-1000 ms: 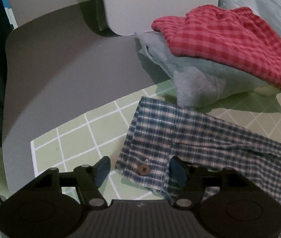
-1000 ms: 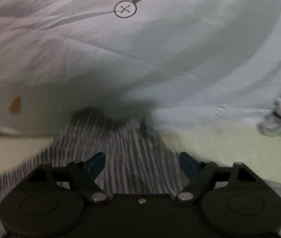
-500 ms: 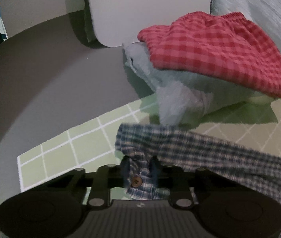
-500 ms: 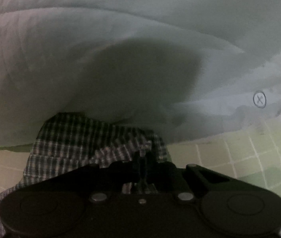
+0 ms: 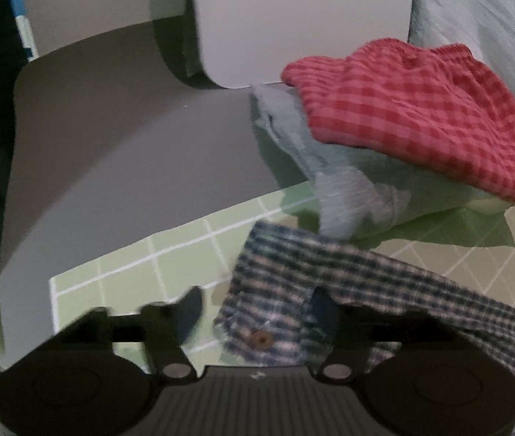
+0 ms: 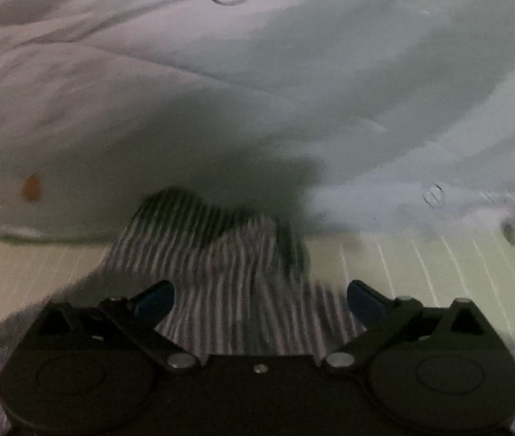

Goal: Fold clothes
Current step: 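Fold the sleeve cuff with the left gripper across the shirt body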

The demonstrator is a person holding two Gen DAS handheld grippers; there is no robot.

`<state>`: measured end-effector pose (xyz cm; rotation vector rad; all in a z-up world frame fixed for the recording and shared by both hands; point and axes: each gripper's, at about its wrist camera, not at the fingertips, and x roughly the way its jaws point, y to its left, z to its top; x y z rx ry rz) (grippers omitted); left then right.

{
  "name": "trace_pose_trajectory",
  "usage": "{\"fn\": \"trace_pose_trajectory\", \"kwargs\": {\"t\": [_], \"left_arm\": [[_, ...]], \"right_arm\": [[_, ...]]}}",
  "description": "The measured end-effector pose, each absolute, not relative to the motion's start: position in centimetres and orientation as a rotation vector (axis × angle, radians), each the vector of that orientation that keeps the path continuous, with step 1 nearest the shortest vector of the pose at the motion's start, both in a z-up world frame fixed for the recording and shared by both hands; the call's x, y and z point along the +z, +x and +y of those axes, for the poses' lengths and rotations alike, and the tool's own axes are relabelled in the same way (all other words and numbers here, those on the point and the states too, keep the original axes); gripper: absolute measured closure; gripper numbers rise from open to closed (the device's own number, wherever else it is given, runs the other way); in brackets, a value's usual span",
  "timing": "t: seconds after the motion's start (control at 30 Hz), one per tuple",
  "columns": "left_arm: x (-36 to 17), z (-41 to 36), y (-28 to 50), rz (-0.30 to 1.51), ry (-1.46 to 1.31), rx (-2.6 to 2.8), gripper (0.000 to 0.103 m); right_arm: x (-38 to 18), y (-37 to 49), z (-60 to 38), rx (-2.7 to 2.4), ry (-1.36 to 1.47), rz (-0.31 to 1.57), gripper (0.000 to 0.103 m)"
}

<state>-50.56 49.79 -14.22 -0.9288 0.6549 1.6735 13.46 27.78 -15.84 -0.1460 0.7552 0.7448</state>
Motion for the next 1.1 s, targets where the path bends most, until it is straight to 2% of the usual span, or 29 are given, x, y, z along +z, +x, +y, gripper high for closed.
{"fn": "trace_pose_trajectory", "kwargs": {"t": [0.2, 0.27, 0.3, 0.33, 0.4, 0.6, 0.83, 0.9, 0.97, 1.03, 1.1], "left_arm": [[-15.0, 49.6, -50.8, 0.643, -0.970, 1.632, 0.028], [-15.1, 49.6, -50.4, 0.656, -0.954, 1.619, 0.032], [-15.1, 49.6, -50.2, 0.662, -0.945, 1.612, 0.047], [-15.1, 49.6, -50.0, 0.669, -0.937, 1.606, 0.067], [-14.9, 49.6, -49.5, 0.672, -0.931, 1.566, 0.076], [-12.7, 48.7, -46.6, 0.593, -0.909, 1.420, 0.079], [-8.5, 43.8, -37.4, 0.511, -0.825, 0.965, 0.079], [-7.3, 42.1, -34.5, 0.487, -0.800, 0.799, 0.076], [-6.6, 39.8, -31.4, 0.497, -0.752, 0.635, 0.067], [-6.1, 37.5, -29.3, 0.531, -0.680, 0.532, 0.043], [-5.8, 35.4, -27.5, 0.570, -0.598, 0.458, 0.024]], "right_arm": [[-17.5, 5.2, 21.7, 0.729, -0.117, 0.872, 0.000], [-17.9, 3.0, 20.5, 0.717, -0.133, 0.902, 0.000], [-18.1, 2.3, 19.7, 0.709, -0.135, 0.914, 0.000], [-18.1, 1.7, 19.0, 0.704, -0.133, 0.926, 0.000], [-18.3, 0.6, 17.6, 0.687, -0.122, 0.946, 0.000], [-18.9, -1.6, 13.8, 0.641, -0.047, 1.005, 0.000], [-18.9, -3.3, 11.6, 0.619, 0.007, 0.995, 0.000], [-18.8, -3.4, 10.9, 0.611, 0.039, 0.988, 0.000], [-18.8, -3.5, 10.3, 0.603, 0.059, 0.982, 0.000], [-18.8, -3.7, 9.7, 0.592, 0.084, 0.982, 0.000], [-18.8, -4.0, 9.1, 0.584, 0.100, 0.981, 0.000]]}}
